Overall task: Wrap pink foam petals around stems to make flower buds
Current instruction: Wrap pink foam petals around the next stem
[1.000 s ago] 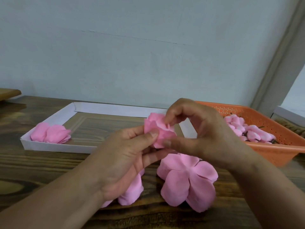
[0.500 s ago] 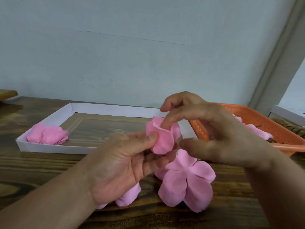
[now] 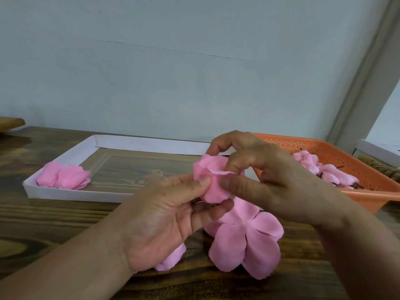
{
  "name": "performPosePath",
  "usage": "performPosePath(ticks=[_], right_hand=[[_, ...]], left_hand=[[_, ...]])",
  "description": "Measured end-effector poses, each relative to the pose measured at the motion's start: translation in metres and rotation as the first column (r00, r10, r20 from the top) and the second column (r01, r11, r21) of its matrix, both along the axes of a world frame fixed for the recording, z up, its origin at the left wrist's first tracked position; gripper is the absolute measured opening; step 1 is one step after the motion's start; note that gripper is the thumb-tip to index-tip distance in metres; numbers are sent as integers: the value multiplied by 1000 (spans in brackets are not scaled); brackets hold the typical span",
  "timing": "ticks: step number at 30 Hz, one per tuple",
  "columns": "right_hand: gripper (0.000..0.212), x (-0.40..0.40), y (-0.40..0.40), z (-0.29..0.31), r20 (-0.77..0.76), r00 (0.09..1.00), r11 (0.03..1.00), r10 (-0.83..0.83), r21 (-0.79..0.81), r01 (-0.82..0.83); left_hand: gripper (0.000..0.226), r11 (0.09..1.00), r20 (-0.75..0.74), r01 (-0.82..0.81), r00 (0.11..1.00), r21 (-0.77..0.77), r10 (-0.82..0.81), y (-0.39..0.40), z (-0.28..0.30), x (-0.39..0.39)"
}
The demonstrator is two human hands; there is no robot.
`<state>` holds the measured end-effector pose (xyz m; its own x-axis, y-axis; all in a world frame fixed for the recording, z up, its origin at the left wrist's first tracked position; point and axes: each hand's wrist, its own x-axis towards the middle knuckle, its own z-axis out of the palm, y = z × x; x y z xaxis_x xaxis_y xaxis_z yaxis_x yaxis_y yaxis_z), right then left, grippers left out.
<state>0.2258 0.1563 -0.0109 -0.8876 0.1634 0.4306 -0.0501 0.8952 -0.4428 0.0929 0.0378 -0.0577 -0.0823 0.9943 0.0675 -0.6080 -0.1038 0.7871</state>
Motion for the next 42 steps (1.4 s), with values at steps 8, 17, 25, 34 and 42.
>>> performPosePath(ticks=[8,17,25,34,42], right_hand=[[33,-10,-1,-7,-97,992,995,-86,-62,81],[37,-18,5,-15,-227,959,985,-172,-61,162],[33,-16,0,-17,-156,970,971,-188,-181,159],[31,-23,-1,-24,-227,949,967,-219,-182,180],[34,-21,2,-24,-174,975,984,-140,-138,117]], left_hand=[[34,999,-25,-48,999,-19,47,1,0,-3],[33,997,-51,-60,997,-48,58,0,-2,2],[32,990,-92,-129,988,-56,123,1,-2,4],[33,980,-186,-183,968,-77,166,0,-3,6],[33,975,-166,-196,970,-105,177,1,-3,6]])
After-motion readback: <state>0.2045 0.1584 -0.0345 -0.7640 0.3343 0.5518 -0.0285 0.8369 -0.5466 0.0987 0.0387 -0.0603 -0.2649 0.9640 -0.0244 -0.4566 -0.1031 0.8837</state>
